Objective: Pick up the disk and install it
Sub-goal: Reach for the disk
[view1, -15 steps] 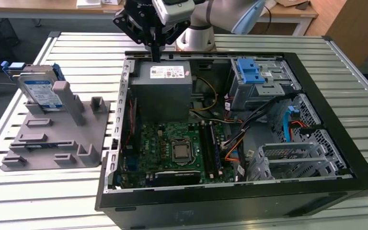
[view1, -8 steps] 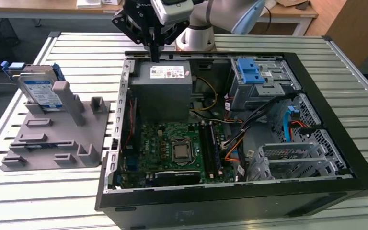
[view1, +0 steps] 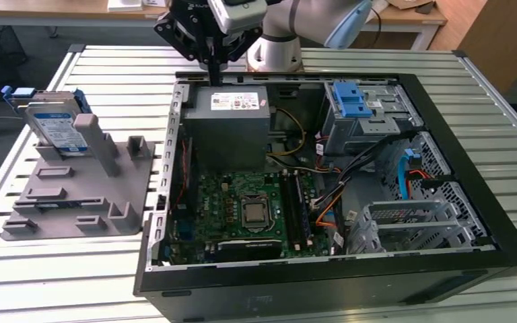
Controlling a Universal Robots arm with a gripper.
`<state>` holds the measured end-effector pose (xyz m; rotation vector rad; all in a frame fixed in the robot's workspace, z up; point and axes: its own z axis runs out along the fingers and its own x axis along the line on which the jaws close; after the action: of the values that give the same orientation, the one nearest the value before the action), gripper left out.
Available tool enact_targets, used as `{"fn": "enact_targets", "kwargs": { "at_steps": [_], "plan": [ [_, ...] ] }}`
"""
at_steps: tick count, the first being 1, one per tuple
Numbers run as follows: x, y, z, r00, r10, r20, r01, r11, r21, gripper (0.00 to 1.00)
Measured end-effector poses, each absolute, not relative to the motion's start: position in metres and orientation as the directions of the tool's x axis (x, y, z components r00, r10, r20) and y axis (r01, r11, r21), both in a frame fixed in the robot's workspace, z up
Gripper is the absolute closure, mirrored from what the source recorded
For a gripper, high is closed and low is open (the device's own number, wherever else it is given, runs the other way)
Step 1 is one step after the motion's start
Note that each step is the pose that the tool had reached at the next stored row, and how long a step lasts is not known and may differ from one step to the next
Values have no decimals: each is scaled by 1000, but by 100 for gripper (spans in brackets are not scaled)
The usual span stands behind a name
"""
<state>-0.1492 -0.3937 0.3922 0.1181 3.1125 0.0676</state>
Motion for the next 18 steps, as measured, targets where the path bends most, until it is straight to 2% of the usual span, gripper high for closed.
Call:
{"fn": "enact_targets", "kwargs": {
  "at_steps": [18],
  "plan": [
    [-170,-388,391,-997,76,-24,75,996,44,89]
  ]
}}
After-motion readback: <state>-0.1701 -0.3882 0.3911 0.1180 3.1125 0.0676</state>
